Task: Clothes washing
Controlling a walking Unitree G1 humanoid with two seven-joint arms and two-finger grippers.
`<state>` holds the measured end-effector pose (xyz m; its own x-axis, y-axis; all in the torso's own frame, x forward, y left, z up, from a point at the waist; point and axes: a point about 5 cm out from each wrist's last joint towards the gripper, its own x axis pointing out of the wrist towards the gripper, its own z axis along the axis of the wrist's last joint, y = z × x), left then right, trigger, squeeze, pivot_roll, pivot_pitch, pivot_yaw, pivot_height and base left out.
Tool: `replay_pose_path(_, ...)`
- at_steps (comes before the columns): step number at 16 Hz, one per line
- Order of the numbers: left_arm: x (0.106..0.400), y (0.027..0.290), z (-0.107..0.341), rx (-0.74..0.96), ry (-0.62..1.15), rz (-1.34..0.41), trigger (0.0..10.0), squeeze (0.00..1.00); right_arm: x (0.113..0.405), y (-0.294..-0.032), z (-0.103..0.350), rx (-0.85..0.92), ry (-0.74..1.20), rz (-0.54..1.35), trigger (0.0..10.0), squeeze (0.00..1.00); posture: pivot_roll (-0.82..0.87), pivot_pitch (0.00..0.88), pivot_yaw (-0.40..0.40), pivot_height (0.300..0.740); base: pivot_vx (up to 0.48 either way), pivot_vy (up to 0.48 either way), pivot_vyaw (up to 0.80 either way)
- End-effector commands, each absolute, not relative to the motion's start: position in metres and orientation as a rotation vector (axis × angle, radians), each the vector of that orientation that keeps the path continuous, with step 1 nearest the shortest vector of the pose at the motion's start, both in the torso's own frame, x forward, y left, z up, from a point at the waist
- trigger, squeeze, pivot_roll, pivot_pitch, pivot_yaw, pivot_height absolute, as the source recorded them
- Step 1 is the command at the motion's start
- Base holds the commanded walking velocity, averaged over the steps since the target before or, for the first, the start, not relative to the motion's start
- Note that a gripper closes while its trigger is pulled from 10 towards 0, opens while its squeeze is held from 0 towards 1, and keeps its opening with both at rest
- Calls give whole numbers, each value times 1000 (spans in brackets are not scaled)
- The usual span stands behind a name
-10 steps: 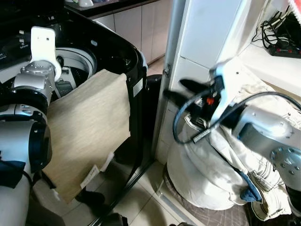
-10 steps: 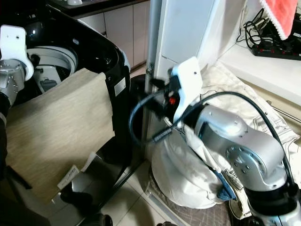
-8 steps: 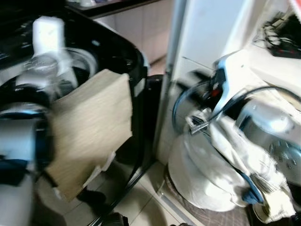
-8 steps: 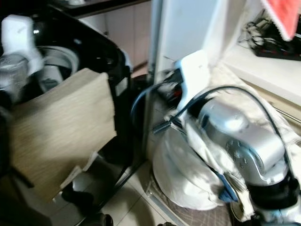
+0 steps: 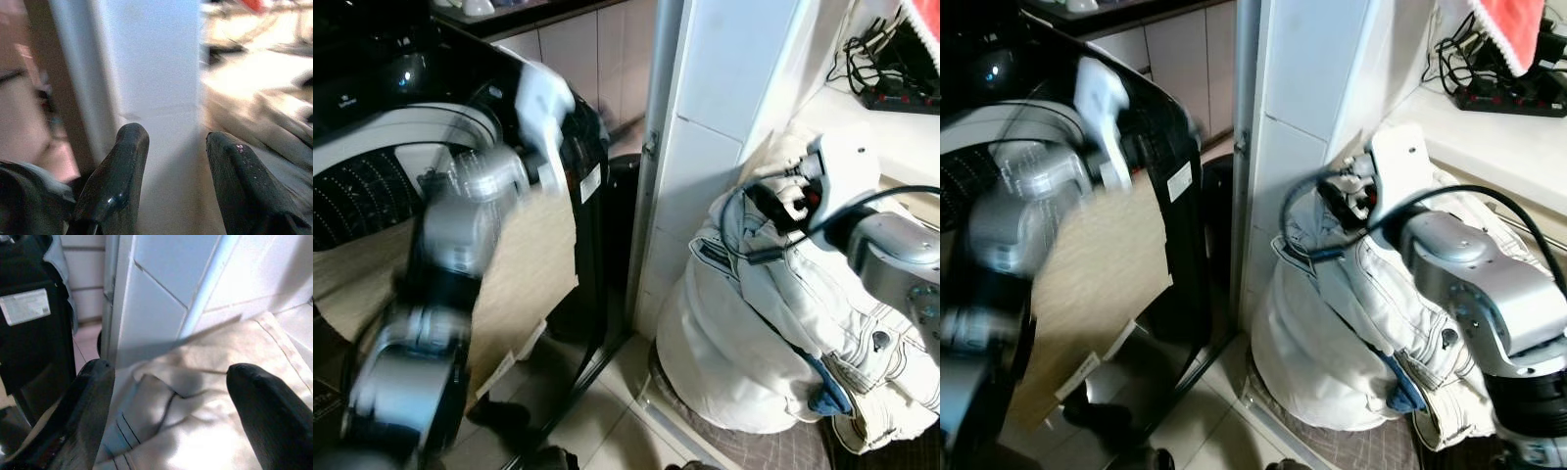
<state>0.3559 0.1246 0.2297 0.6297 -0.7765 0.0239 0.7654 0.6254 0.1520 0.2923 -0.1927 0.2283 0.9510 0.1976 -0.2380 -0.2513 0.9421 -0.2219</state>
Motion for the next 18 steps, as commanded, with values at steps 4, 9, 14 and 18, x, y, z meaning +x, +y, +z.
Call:
replay_pose_path(4,316,112,231,69,-73,-1082,10000,0,286,-198,222,-285,317,310,10000,1000,-125,53,-2,740,0,0,0)
replay_pose_path(9,278,98,224,23,-40,-1147,10000,0,273,-210,198,-475,519,343,10000,0,-129,46,-4,740,0,0,0)
replay_pose_path(14,274,89,212,99,-73,-1111,10000,0,274,-223,179,-507,565,306,0,0,-126,42,-4,740,0,0,0)
replay_pose_path(18,274,87,210,105,-70,-1087,10000,0,279,-225,184,-475,525,292,0,0,-126,45,-5,740,0,0,0)
